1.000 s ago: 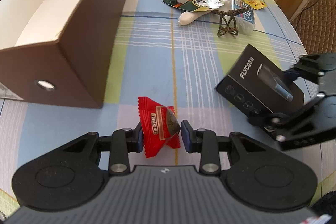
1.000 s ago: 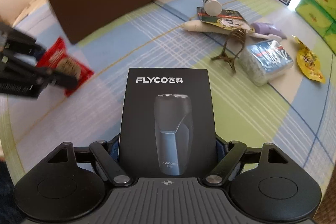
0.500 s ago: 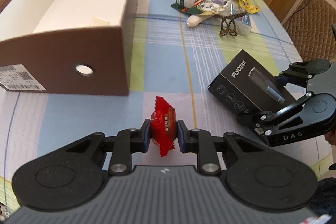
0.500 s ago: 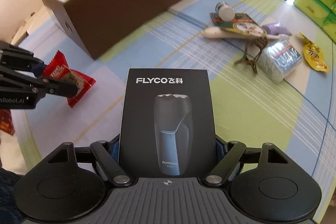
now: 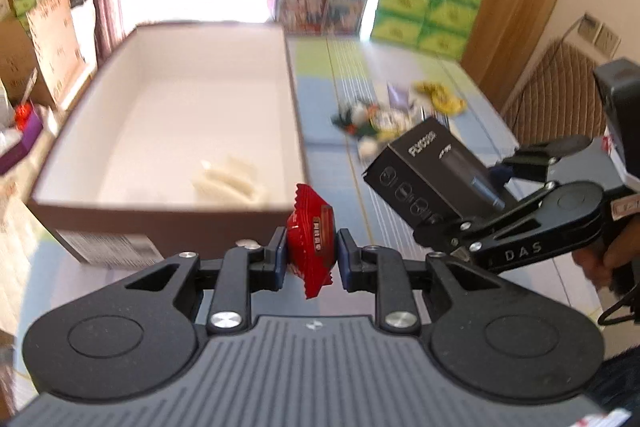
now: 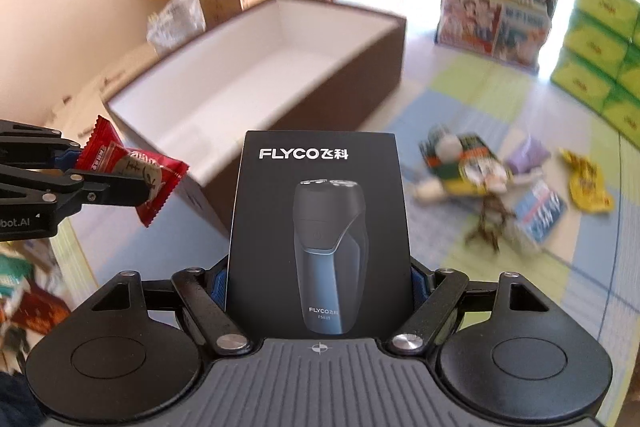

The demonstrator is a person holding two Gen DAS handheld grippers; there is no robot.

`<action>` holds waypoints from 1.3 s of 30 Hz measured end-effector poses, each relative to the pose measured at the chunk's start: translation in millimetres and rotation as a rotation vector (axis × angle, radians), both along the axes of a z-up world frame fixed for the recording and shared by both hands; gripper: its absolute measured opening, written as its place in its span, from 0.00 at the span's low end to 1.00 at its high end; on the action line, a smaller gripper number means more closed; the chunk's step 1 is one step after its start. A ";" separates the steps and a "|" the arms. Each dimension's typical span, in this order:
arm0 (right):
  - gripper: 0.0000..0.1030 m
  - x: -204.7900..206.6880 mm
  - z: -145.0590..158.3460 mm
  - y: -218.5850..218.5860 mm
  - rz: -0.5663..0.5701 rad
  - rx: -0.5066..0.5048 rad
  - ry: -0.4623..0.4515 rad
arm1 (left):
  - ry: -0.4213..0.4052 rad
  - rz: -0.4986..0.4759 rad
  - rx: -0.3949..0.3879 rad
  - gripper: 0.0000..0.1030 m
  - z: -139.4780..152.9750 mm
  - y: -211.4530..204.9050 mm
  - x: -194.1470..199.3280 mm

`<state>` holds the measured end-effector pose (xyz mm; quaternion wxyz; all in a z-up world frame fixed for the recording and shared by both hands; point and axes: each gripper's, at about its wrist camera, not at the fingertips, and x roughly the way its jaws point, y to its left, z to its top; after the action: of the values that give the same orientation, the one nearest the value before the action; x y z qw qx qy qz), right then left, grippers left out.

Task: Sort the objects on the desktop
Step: 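Carry the red packet with the left gripper while the right gripper lifts the black FLYCO box, then release the red packet with the left gripper while the right gripper lowers the FLYCO box into the box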

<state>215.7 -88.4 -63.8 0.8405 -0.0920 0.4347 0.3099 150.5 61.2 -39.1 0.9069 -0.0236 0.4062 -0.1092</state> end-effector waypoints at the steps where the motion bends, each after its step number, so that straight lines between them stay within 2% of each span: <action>1: 0.74 1.7 5.1 6.4 0.000 0.010 -0.005 | -0.017 0.005 0.001 0.20 7.1 6.2 1.6; 7: 0.74 17.6 29.5 56.3 0.016 0.057 -0.059 | -0.102 0.052 0.003 0.20 37.2 43.1 24.1; 12: 0.74 47.8 33.8 95.4 0.011 0.056 -0.088 | -0.130 0.101 0.025 0.20 42.3 75.0 58.9; 17: 0.74 88.3 27.5 124.3 -0.012 0.034 -0.083 | -0.104 0.119 0.075 0.20 29.0 100.4 93.9; 26: 0.74 151.1 -11.6 161.9 -0.088 -0.057 0.013 | -0.012 0.105 0.114 0.20 -5.2 126.7 158.0; 33: 0.74 170.9 -37.6 173.6 -0.071 -0.141 0.012 | 0.062 0.059 0.149 0.20 -33.9 129.7 188.7; 39: 0.74 181.5 -54.0 177.9 -0.050 -0.174 0.026 | 0.106 0.038 0.153 0.20 -51.4 134.0 203.0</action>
<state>397.2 89.5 -117.8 0.8310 -0.1497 0.4732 0.2513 353.5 195.2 -90.5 0.8853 0.0325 0.4601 -0.0590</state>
